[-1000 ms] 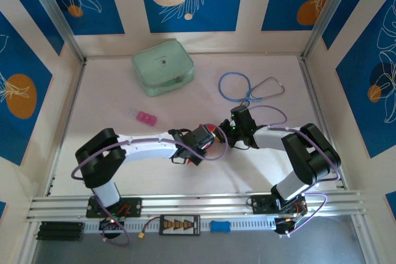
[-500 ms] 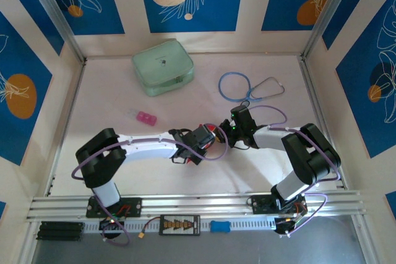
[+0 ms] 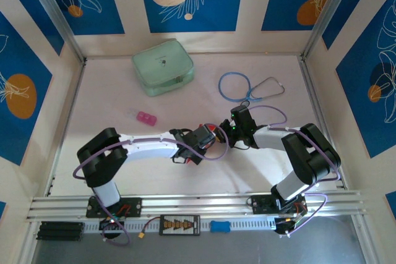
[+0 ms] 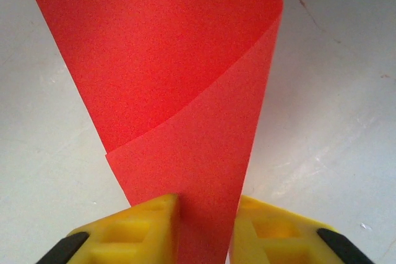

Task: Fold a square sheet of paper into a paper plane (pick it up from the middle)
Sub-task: Perform the fifth fold on the wing at the bottom-center of the table.

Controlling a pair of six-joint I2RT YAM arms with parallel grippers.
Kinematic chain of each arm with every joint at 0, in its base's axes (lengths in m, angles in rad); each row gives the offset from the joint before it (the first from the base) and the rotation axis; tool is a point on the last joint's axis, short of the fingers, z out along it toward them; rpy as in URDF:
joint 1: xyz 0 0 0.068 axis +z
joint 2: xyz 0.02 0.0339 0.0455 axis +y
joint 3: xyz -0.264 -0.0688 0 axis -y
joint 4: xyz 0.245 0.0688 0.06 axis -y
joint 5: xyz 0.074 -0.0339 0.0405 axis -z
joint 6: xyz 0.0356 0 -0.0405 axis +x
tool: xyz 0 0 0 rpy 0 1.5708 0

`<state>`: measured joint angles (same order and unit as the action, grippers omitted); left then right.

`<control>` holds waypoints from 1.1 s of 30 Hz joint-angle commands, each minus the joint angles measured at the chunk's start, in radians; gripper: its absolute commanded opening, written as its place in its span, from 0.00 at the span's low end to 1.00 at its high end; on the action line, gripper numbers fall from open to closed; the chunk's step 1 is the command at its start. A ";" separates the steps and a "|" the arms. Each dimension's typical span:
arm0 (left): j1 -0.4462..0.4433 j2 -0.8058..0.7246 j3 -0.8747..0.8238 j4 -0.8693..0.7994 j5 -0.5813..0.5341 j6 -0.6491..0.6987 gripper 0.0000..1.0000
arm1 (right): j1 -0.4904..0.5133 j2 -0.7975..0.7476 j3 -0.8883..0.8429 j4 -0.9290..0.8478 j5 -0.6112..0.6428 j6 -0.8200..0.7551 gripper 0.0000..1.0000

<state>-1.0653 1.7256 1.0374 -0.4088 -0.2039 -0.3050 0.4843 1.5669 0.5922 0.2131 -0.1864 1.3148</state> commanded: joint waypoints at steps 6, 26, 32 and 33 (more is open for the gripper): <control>-0.009 0.016 0.023 -0.025 -0.023 0.005 0.21 | 0.005 -0.028 0.001 -0.018 -0.009 0.010 0.03; -0.008 0.026 0.027 -0.028 -0.022 -0.006 0.07 | 0.003 -0.061 0.009 -0.076 0.001 -0.031 0.17; -0.003 0.053 0.042 -0.031 0.000 -0.004 0.03 | -0.014 -0.156 0.027 -0.319 0.120 -0.120 0.30; -0.003 0.057 0.045 -0.030 0.004 -0.003 0.03 | -0.020 -0.175 0.019 -0.339 0.131 -0.128 0.30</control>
<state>-1.0653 1.7645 1.0485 -0.4114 -0.2142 -0.3080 0.4774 1.4464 0.5999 0.0219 -0.1249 1.2434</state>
